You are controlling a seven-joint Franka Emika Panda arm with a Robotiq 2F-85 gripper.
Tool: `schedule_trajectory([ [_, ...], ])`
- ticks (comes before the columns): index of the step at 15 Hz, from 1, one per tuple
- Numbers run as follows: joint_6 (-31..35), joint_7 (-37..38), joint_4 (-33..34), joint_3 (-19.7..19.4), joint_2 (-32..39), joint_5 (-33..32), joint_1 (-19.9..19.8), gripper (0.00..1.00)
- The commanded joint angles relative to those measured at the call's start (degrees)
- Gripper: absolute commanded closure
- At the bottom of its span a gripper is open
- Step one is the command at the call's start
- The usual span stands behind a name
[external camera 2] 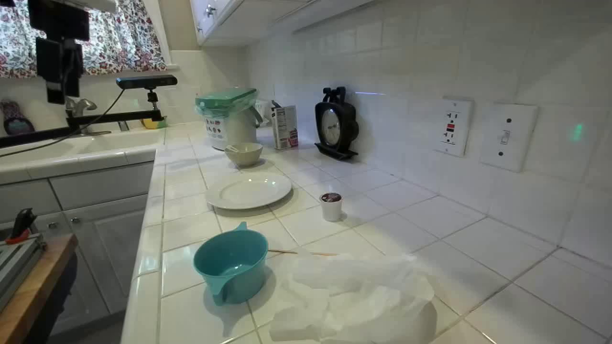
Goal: Put the white spoon on the white plate.
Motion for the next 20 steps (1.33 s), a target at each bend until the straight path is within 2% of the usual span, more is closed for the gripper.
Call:
schedule_trajectory([
  [1,-0.32,-0.33,0.15,0.53,-0.1,0.27,-0.69,0.0],
  [11,-0.3,-0.33,0.15,0.53,-0.1,0.27,-0.69,0.0],
  [15,8.26,-1.05,0.37,1.57,5.9,-2.17,-2.6,0.0],
  [20,20.58,-1.6,3.11,1.08,17.01,-3.18,-2.57,0.0],
])
